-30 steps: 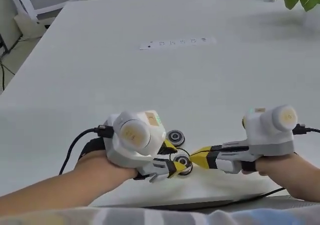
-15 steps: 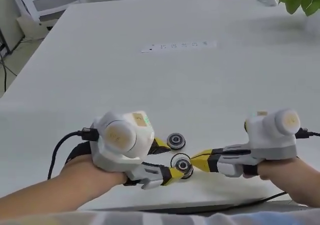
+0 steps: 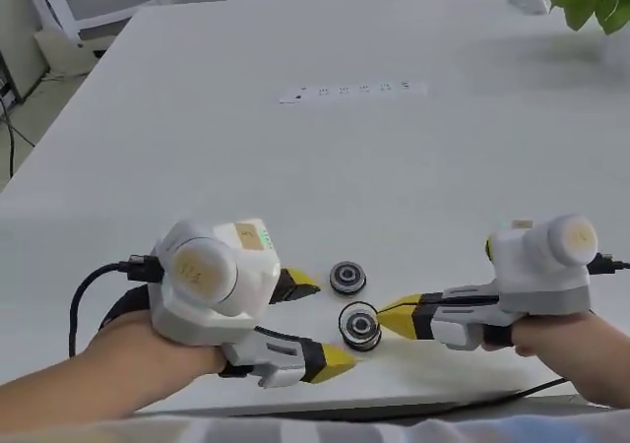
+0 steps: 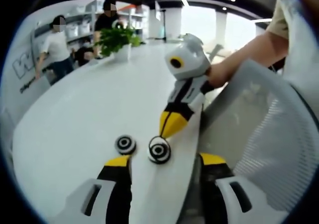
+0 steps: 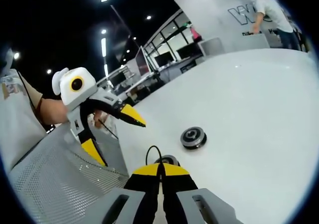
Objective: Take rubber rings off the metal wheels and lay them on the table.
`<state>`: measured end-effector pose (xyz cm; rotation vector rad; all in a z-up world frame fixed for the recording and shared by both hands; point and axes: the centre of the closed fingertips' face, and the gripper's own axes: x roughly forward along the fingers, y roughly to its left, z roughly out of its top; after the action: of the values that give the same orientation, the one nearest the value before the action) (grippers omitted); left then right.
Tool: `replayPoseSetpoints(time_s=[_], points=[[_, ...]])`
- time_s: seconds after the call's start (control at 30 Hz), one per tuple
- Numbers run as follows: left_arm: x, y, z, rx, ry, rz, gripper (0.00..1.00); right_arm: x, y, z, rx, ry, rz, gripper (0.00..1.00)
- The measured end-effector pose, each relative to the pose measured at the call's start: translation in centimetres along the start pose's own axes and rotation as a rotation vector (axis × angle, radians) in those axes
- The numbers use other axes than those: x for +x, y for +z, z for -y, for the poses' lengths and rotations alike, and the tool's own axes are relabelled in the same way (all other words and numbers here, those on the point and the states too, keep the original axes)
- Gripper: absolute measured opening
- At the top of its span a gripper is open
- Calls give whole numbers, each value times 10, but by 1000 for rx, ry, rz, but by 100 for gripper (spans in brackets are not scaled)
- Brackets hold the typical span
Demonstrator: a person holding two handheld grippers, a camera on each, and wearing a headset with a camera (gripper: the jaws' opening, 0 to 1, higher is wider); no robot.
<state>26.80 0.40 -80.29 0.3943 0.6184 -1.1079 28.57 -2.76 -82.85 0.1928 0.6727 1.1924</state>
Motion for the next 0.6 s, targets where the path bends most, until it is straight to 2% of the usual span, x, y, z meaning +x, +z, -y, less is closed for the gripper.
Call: replayPoseSetpoints(time_s=[0.17,0.6], points=[[-6,2,-1,-7,7,15,60,-1,0,-1,5,2,2,0],[-23,-4,-4,-58,23,25,69,0,2,-3,19,8,4,0]])
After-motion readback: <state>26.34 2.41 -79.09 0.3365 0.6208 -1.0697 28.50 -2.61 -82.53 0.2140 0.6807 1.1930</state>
